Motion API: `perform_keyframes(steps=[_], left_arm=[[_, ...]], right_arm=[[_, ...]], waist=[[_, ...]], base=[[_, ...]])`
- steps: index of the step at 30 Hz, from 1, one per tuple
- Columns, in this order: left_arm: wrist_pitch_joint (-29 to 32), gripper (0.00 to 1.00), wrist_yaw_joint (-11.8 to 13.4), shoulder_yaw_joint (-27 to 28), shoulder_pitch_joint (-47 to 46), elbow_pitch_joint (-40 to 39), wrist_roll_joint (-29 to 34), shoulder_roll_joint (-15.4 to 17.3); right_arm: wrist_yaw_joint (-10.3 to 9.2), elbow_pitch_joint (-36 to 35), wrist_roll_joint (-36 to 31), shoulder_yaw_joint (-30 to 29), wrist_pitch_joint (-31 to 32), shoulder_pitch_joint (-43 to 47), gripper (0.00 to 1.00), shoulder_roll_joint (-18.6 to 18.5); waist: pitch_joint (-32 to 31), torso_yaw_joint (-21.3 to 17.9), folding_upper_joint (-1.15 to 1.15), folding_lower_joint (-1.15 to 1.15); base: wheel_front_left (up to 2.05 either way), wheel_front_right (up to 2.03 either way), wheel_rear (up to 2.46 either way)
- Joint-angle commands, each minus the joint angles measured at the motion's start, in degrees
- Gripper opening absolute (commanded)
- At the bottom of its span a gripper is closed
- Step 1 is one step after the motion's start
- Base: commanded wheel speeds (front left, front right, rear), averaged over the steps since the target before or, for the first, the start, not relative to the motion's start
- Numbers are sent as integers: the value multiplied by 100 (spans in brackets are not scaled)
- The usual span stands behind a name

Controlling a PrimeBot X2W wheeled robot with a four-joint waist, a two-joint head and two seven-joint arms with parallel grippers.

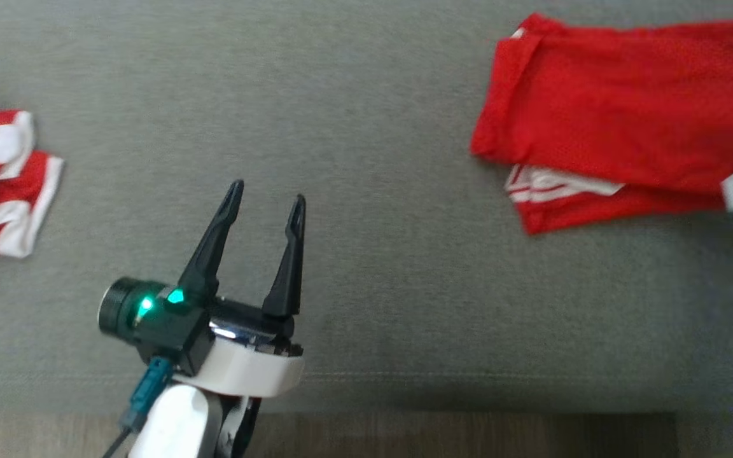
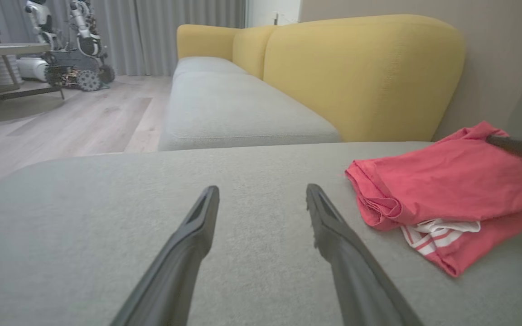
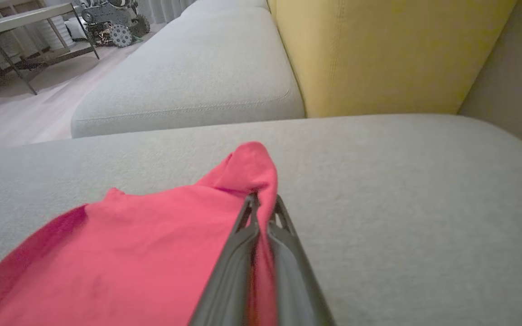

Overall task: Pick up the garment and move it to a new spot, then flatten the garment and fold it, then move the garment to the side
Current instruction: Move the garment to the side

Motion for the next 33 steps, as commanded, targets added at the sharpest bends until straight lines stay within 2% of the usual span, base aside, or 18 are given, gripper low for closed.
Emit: perform_keyframes(steps=[1,6,9,16,22,23,24,28,30,33], left_arm=[[-69,100,-23,181,-136,-229,31,-25],[-69,100,-83,212,-437,-531,10,-25],[-69,100,-145,170,-579,-715,83,-26],[-69,100,-242,108,-756,-942,222,-14],[-69,100,-296,109,-804,-944,250,17],[-69,100,-305,104,-814,-933,258,24],[-69,100,-313,95,-824,-912,277,34],[-69,100,-296,93,-858,-816,287,34],[-69,100,-265,98,-859,-773,281,30],[-69,100,-192,117,-797,-677,230,21]], right_arm=[[35,-288,97,138,79,-92,0,-152],[35,-845,315,49,516,-146,0,-929],[35,-1069,345,-42,673,-265,0,-1149],[35,-1355,129,-243,831,-506,0,-1476],[35,-1457,-264,-536,811,-595,1,-1615],[35,-1477,-367,-600,752,-609,42,-1623],[35,-1490,-518,-693,676,-628,100,-1614],[35,-1611,-1260,-869,262,-694,100,-1401],[35,-1708,-1588,-857,-13,-702,100,-1145],[35,-1793,-1710,-631,-418,-560,100,-604]], waist=[[256,-268,0,0],[554,-565,0,0],[714,-703,0,0],[985,-850,0,0],[1095,-868,0,0],[1101,-862,0,0],[1102,-851,0,0],[1007,-777,0,0],[886,-709,0,0],[603,-573,0,0]], base=[[0,0,0],[0,0,0],[0,0,0],[0,0,0],[0,0,0],[0,0,0],[0,0,0],[0,0,0],[0,0,0],[0,0,0]])
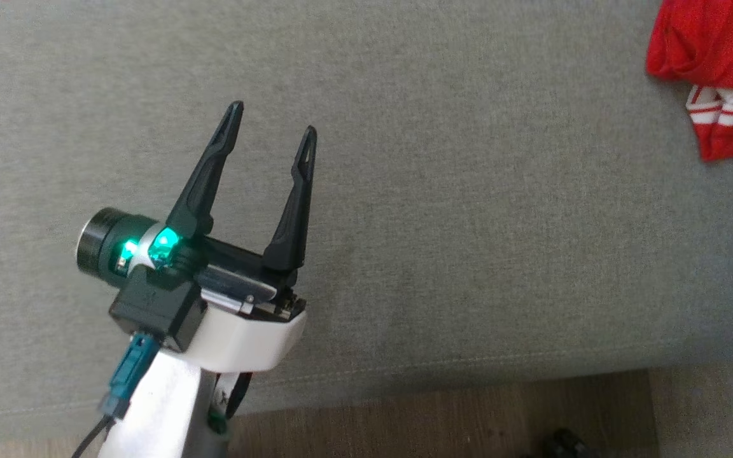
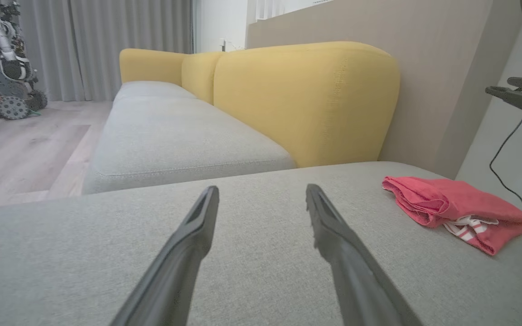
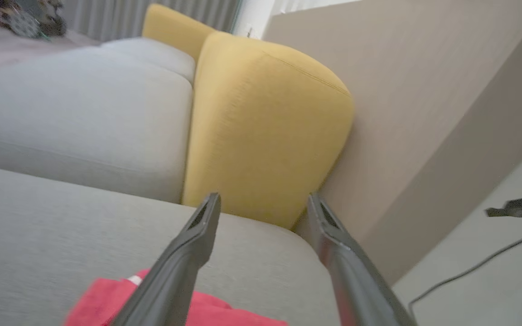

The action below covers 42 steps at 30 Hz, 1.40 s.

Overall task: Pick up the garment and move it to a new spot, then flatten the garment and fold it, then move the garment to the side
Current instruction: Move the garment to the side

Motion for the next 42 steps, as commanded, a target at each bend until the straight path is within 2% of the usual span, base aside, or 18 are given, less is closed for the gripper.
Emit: perform_keyframes(steps=[1,3,4,9,14,17,21,29,34,42], left_arm=[[-28,100,83,166,28,-120,-37,13],[-28,100,138,193,139,23,-114,7],[-28,100,138,193,139,23,-114,7],[-28,100,295,286,513,462,-421,-9],[-28,100,453,451,851,835,-769,-18],[-28,100,475,556,986,835,-851,-19],[-28,100,481,690,1190,704,-850,-19],[-28,100,72,836,1842,462,-544,18],[-28,100,135,939,2120,454,-446,-4],[-28,100,159,950,2208,499,-335,-22]], right_arm=[[35,-230,9,263,-242,221,100,291],[35,-201,157,473,-509,468,100,678],[35,-201,157,473,-509,468,100,678],[35,-8,607,908,-1357,1267,100,1465],[35,235,844,985,-2287,2075,100,1909],[35,249,930,1054,-2567,2461,100,2000],[35,40,1114,1028,-2639,2954,100,2036],[35,-463,1317,1140,-2644,4098,100,2041],[35,-547,1409,1168,-2644,4514,100,2041],[35,-597,1476,1236,-2645,4628,100,2041]], waist=[[-342,184,0,-1],[-611,307,0,-1],[-611,307,0,-1],[-1342,637,0,-1],[-1925,883,0,-1],[-2153,949,0,-1],[-2396,1000,0,-1],[-2898,949,0,-1],[-3112,903,0,-1],[-3198,854,0,-1]], base=[[0,0,0],[0,0,0],[0,0,0],[0,0,0],[0,0,0],[0,0,0],[0,0,0],[0,0,0],[0,0,0],[0,0,0]])
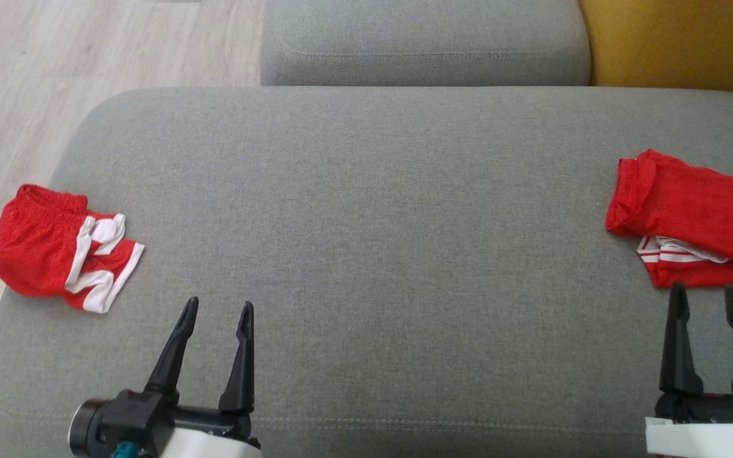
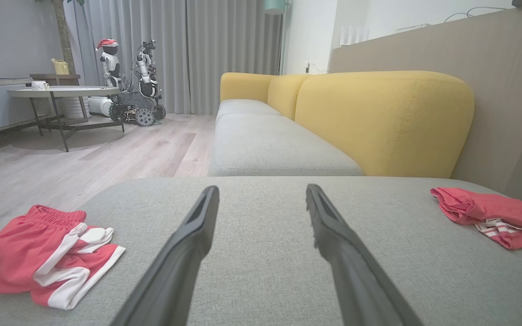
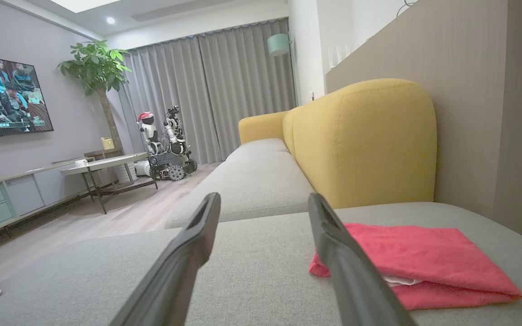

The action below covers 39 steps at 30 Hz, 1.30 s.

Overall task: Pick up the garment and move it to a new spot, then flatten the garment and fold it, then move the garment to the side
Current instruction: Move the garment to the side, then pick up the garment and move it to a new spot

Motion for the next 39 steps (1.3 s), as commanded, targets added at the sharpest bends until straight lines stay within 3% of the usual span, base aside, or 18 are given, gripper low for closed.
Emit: perform_keyframes(steps=[1,28,39], left_arm=[[-28,100,34,205,-173,-169,57,-37],[-28,100,66,178,-160,-173,92,-45],[-28,100,135,198,-242,-297,24,-45]], right_arm=[[35,-194,92,187,-46,-94,100,-38],[35,-90,-13,407,-47,-80,100,-38],[35,-97,-79,591,-47,-94,100,-38]], waist=[[-28,-12,0,1],[-22,87,0,1],[2,778,0,1]], base=[[0,0,0],[0,0,0],[0,0,0]])
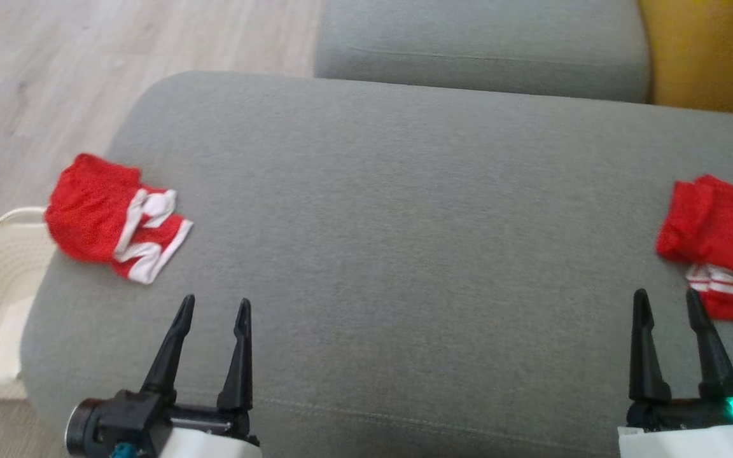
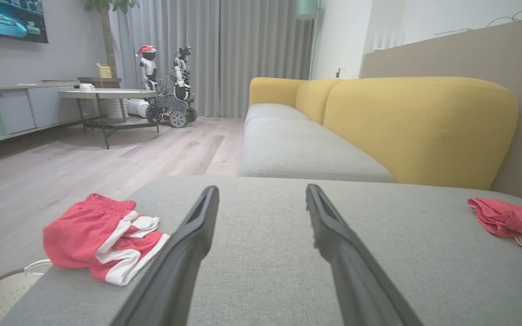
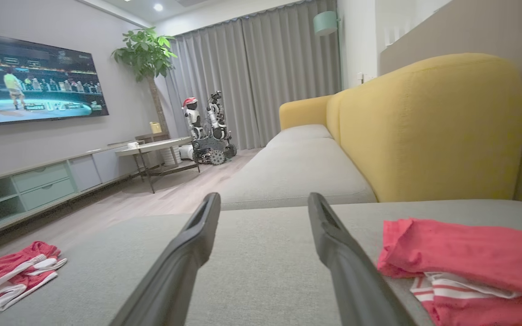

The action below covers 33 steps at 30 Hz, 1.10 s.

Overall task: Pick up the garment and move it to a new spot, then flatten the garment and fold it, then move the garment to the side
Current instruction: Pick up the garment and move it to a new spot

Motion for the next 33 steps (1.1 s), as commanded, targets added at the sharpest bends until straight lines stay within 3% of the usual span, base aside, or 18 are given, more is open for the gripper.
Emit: perform_keyframes(steps=[1,21,33], left_arm=[[-29,100,49,203,-259,-237,-48,-44],[-29,100,297,267,-162,-464,-83,-44],[-29,100,625,383,-148,-797,-206,-44]], right_arm=[[35,-176,-41,184,-47,-172,100,-38],[35,-229,-88,505,-47,-202,100,-38],[35,-64,-277,754,-47,-591,100,-38]], waist=[[-4,275,0,0],[43,1756,0,0],[417,1952,0,0]], base=[[0,0,0],[0,0,0],[0,0,0]])
